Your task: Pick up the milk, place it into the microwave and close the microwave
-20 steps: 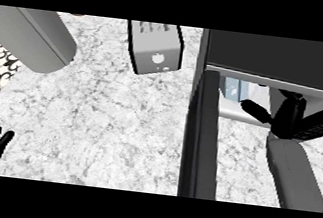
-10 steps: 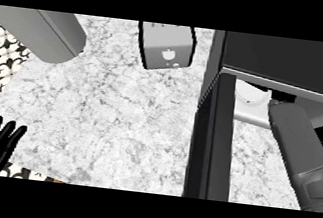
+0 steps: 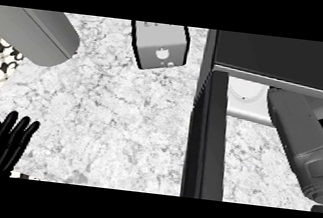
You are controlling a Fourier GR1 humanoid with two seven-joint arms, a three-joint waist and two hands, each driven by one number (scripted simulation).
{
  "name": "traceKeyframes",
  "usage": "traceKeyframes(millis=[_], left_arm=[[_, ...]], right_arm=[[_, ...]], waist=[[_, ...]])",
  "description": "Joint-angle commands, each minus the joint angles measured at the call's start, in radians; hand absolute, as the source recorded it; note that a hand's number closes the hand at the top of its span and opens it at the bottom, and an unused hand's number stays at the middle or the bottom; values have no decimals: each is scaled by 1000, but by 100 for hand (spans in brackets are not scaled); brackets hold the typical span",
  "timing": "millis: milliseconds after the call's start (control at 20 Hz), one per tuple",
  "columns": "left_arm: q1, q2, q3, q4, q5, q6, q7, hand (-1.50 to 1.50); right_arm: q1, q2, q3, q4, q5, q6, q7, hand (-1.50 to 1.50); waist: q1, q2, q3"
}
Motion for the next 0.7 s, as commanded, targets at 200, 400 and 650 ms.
traceKeyframes(millis=[200, 400, 650], left_arm=[[15, -27, -47, 4, -56, 11, -22, -150], [14, -39, -84, 10, -92, 22, -9, -150], [34, -38, -102, -5, -90, 12, -13, -150]], right_arm=[[-56, 5, -59, 104, -37, 45, -44, -150], [-73, -28, -77, 133, -41, 60, -68, -150], [-40, -25, -98, 161, -56, 126, -150, -150]], waist=[[-10, -13, -1], [-17, -11, -1], [-30, -19, -1]])
